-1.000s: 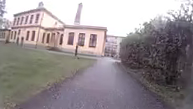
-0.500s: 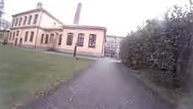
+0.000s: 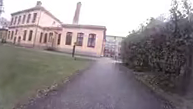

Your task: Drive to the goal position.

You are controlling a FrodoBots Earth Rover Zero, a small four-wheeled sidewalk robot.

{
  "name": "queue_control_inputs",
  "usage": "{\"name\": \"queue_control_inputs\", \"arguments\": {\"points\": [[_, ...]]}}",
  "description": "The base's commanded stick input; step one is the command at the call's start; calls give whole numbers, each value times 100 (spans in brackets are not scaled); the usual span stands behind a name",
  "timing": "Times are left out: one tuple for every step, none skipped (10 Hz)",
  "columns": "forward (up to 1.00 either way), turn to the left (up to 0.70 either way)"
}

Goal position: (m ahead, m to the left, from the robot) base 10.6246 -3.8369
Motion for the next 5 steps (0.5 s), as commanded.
{"name": "queue_control_inputs", "arguments": {"points": [[85,0],[85,0],[85,0],[85,0],[85,-6]]}}
